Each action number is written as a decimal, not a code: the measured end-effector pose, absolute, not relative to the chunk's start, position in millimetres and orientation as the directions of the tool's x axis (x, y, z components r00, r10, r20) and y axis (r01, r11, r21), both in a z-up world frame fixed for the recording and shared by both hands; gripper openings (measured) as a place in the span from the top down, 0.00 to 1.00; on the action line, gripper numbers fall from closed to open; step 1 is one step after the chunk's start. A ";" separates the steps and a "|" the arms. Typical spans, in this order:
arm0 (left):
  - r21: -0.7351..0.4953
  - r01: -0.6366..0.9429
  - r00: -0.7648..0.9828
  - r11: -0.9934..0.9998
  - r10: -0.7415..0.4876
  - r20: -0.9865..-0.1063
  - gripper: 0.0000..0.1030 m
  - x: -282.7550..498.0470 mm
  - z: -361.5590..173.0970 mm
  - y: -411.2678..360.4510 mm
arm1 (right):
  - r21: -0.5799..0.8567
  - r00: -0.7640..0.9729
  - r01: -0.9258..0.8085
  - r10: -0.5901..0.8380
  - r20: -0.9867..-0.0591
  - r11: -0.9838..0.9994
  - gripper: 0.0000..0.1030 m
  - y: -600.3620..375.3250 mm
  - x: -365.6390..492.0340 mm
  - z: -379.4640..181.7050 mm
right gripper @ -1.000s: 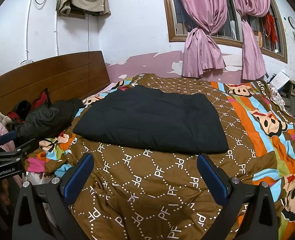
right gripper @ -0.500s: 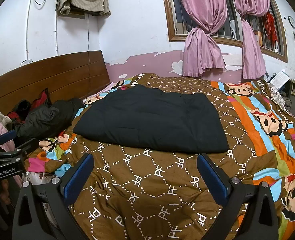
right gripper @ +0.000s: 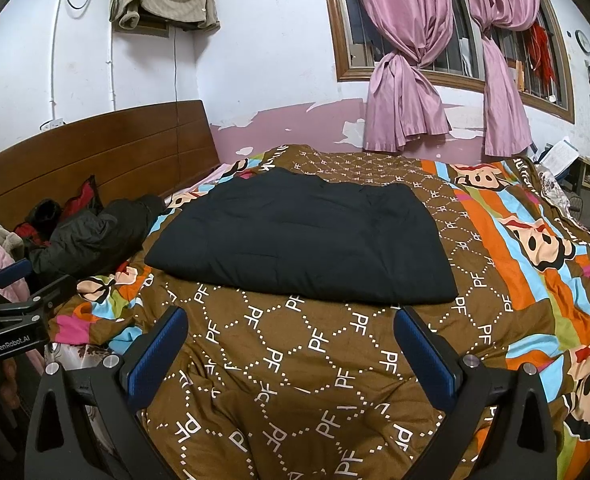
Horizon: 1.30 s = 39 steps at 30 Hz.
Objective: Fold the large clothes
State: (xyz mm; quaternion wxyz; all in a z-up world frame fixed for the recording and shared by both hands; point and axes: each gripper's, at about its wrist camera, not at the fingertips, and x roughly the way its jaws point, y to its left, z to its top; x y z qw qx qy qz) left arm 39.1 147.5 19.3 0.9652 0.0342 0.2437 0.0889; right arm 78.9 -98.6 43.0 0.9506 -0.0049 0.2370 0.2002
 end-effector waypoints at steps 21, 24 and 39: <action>0.113 -0.154 0.866 0.982 0.189 -0.464 0.03 39.0 18.7 147.7 | 0.087 0.807 -0.380 0.377 -0.455 0.921 0.00 -99.6 78.3 39.2; 0.113 -0.154 0.866 0.982 0.189 -0.464 0.03 39.0 18.5 147.2 | 0.088 0.807 -0.380 0.376 -0.455 0.921 0.00 -99.2 78.5 39.4; 0.115 -0.153 0.866 0.982 0.189 -0.463 0.03 39.1 18.3 147.7 | 0.089 0.806 -0.379 0.376 -0.457 0.921 0.00 -98.9 78.9 39.9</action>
